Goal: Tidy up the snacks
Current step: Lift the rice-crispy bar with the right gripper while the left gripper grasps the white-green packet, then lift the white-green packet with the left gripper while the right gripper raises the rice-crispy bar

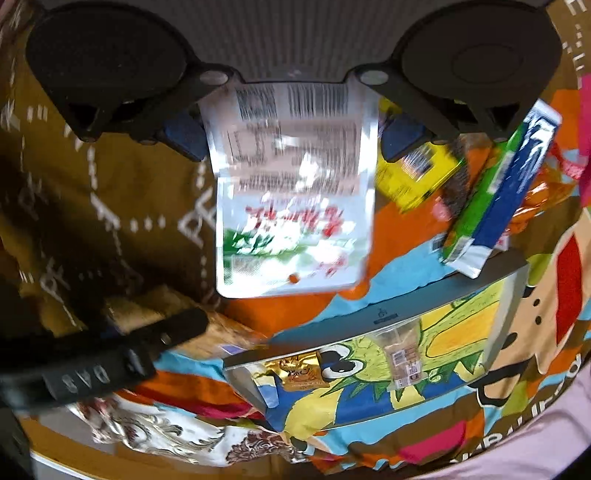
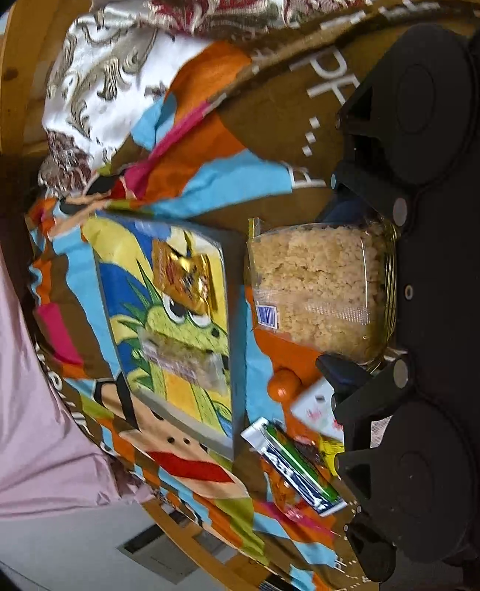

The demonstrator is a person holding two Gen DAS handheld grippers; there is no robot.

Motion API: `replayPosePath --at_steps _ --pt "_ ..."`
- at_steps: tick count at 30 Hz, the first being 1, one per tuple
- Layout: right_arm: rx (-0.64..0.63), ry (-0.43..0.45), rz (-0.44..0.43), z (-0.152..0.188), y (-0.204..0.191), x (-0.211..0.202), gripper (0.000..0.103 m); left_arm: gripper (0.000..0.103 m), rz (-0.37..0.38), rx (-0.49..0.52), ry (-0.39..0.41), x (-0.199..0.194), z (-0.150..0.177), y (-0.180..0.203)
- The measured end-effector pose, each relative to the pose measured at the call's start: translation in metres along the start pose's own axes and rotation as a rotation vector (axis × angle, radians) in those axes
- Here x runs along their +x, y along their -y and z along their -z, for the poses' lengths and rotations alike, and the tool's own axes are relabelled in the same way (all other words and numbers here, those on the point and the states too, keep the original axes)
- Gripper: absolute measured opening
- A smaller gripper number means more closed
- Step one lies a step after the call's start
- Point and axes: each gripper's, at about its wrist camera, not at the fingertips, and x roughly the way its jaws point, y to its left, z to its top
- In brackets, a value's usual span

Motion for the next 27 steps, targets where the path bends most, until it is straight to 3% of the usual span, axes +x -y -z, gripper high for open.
replayPosePath --at_steps 4,9,17,20,27 --pt "-0.021 -0.017 0.017 0.003 -0.006 0.004 0.076 0.103 -0.024 -0.031 0.023 0.0 0.005 0.003" --pt "-0.014 -0.026 0.018 0.006 -0.005 0.007 0.076 0.103 -0.066 0.04 0.006 0.009 -0.005 0.015" --pt "-0.019 -0.037 0.026 0.009 -0.004 0.014 0.075 0.102 0.016 0.077 0.01 0.015 -0.011 0.002" --pt "-0.059 -0.045 0.033 0.013 -0.009 0.01 0.075 0.098 0.02 0.082 0.034 0.011 -0.006 0.001" --pt "-0.089 -0.045 0.061 0.016 -0.013 0.011 0.08 0.098 0.026 0.073 0.045 0.001 0.001 0.005"
